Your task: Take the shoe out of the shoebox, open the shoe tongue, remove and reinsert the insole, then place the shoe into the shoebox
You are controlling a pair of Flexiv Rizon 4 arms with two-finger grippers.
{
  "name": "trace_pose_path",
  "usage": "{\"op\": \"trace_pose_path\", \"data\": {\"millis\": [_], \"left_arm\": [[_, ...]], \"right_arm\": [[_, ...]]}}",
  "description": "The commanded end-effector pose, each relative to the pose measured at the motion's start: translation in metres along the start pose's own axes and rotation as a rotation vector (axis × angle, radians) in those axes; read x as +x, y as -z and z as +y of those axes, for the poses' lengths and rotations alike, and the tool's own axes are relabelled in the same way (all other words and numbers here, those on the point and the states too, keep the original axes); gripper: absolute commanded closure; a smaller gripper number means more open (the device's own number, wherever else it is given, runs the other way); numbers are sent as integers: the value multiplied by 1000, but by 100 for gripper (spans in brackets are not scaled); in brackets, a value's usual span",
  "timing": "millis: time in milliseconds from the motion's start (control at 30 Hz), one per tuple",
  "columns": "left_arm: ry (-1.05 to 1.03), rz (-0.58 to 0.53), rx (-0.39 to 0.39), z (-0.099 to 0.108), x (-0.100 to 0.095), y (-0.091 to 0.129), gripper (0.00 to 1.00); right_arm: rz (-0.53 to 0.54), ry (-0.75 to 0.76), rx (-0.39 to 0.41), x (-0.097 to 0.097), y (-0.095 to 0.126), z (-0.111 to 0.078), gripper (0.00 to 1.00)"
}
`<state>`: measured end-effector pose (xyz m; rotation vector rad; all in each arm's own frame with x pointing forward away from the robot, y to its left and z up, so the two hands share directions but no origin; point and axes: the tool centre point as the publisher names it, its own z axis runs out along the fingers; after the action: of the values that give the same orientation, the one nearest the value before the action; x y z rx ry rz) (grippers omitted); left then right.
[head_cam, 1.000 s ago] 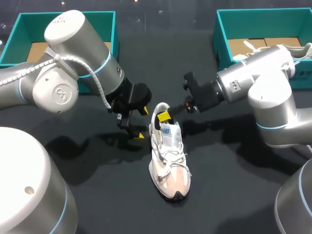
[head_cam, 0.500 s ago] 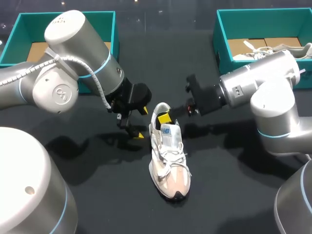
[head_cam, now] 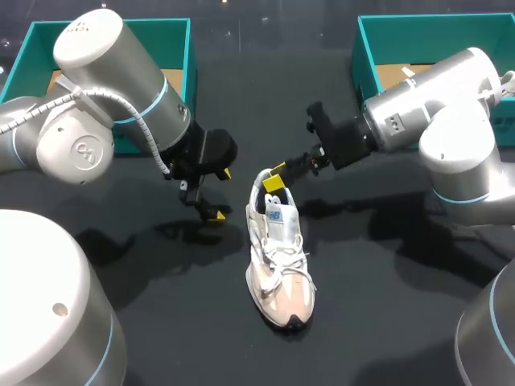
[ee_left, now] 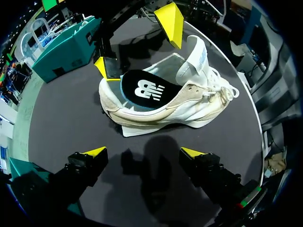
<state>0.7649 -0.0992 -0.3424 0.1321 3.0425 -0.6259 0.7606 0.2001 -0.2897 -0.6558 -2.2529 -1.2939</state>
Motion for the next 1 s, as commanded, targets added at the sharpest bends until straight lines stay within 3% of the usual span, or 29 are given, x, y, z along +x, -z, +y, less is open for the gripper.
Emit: {"op": "trace_pose_path", "data": {"millis": [33,400,667,833,900,933,1000], "left_arm": [[-9,4,4,13,1,21,0],[-72,-16,-50,38,-15,62,0],[-73,-28,-77,50,-23,76,0],[-109,-15,-78,60,-28,89,0],[-136,-12,-75,64,-30,95,0],[-147,-15,-84,66,-32,97,0],[-168,-8,-85,70,-37,103,0]], "right_arm": [[-4,-16,50,-6,13,7,12],[-24,-139,223,-23,54,28,11],[-57,-253,385,-17,69,38,15],[-150,-342,462,-11,76,41,17],[-212,-391,486,-8,77,42,30],[-231,-414,500,-7,77,43,44],[-279,-457,527,-2,74,43,55]]}}
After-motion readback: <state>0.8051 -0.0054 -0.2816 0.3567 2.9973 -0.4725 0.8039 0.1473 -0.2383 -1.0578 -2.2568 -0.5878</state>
